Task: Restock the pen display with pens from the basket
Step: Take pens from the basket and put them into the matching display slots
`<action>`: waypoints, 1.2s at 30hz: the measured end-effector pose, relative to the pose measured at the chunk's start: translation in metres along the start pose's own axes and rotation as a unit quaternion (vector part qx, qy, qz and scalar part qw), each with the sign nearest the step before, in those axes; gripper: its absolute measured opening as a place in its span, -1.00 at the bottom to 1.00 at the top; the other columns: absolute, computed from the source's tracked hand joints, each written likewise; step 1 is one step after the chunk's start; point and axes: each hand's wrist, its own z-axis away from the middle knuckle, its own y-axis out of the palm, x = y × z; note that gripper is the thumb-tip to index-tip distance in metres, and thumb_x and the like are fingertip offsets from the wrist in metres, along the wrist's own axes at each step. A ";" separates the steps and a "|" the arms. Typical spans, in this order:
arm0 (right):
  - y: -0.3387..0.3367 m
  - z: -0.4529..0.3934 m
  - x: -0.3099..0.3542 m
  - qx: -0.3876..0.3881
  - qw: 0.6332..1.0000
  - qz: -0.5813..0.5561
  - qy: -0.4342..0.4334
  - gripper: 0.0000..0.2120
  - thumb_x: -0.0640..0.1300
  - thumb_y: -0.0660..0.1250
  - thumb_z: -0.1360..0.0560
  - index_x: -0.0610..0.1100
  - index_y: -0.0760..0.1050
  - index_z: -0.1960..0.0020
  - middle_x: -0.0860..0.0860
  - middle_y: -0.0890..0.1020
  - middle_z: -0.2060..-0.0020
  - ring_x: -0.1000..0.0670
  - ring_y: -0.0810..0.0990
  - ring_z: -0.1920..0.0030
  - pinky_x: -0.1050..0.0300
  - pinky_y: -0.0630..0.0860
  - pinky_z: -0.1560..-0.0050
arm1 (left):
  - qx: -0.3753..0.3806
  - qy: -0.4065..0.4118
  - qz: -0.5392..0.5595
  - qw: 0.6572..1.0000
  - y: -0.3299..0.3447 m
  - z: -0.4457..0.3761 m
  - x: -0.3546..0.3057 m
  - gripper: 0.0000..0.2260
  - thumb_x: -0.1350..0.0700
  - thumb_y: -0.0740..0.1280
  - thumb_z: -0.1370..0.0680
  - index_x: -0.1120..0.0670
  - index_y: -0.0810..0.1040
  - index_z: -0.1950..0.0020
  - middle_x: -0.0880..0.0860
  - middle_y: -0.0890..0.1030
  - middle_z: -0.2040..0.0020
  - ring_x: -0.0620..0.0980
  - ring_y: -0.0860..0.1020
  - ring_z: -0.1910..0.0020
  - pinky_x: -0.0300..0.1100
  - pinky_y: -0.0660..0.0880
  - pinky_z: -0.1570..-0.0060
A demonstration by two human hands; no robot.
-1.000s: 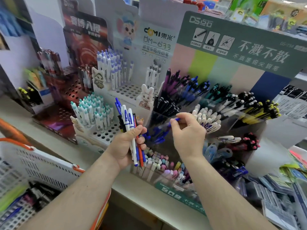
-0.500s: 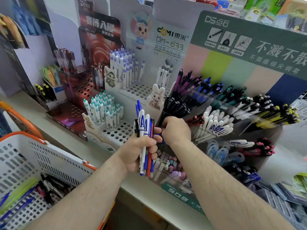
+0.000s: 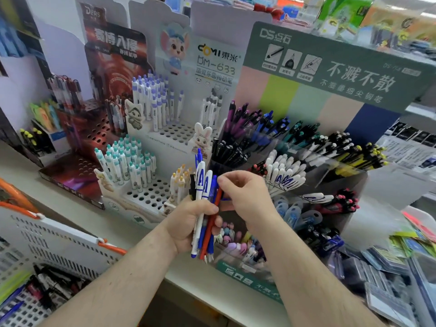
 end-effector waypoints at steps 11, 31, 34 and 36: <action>-0.059 0.015 -0.002 -0.305 0.928 -0.215 -0.008 -0.86 -0.17 0.35 -0.60 -0.16 0.59 0.12 0.04 0.58 0.50 0.07 0.55 0.43 0.15 0.58 0.26 | -0.115 0.046 0.000 0.992 0.022 -0.019 -0.005 -0.92 0.28 0.25 -0.58 0.15 0.50 0.08 0.14 0.66 0.24 -0.05 0.49 0.50 -0.20 0.49 0.49; -0.081 0.005 0.011 -0.448 0.850 -0.251 -0.115 -0.92 -0.24 0.38 -0.57 -0.13 0.50 0.06 -0.04 0.65 0.33 0.02 0.65 0.41 0.15 0.63 0.31 | -0.050 0.108 0.029 0.992 0.036 -0.026 -0.009 -0.86 0.19 0.39 -0.41 0.10 0.47 0.09 0.04 0.56 0.28 -0.09 0.42 0.52 -0.23 0.44 0.51; -0.087 -0.007 0.015 -0.478 0.843 -0.120 -0.215 -0.84 -0.21 0.41 -0.55 0.00 0.49 0.12 0.00 0.62 0.32 0.03 0.66 0.39 0.09 0.64 0.26 | -0.056 0.118 0.027 0.991 0.034 -0.024 -0.010 -0.84 0.18 0.34 -0.38 0.12 0.46 0.07 0.04 0.57 0.31 -0.10 0.41 0.51 -0.23 0.43 0.50; -0.087 -0.017 0.011 -0.484 0.830 -0.026 -0.275 -0.87 -0.17 0.44 -0.53 0.00 0.52 0.11 0.12 0.60 0.29 0.14 0.64 0.31 0.16 0.61 0.19 | -0.058 0.116 0.022 0.991 0.033 -0.022 -0.010 -0.84 0.19 0.34 -0.37 0.12 0.46 0.07 0.04 0.57 0.32 -0.10 0.40 0.51 -0.24 0.42 0.49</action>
